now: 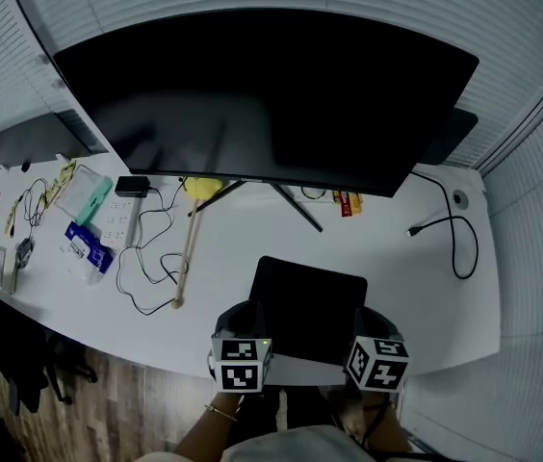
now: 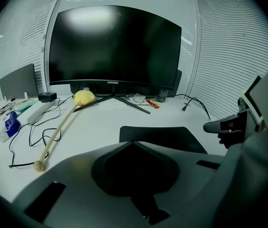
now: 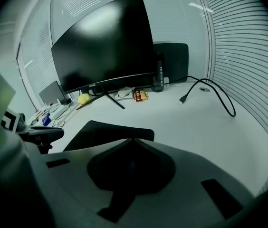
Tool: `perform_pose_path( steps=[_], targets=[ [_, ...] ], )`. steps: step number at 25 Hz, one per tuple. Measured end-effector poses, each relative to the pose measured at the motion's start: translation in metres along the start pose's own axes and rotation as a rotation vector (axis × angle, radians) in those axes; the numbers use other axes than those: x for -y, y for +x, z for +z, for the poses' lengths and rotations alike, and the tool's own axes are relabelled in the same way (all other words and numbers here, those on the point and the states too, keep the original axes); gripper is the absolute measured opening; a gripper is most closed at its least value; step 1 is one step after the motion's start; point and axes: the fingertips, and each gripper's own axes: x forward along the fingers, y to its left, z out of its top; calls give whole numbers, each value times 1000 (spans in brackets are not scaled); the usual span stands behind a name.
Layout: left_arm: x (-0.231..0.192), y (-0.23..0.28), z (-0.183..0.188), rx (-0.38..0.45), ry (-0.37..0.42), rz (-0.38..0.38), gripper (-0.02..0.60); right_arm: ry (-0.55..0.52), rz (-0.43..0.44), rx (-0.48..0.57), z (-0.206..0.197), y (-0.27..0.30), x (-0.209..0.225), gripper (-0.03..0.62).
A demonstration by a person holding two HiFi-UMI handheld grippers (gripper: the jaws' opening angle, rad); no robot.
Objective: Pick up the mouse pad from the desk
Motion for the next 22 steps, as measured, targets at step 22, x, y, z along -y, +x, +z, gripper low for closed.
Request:
perform_pose_path(
  steps=[22],
  targets=[
    [-6,19,3,-42,4,-49,135,26,-40,-27,-5,17,13,112]
  ],
)
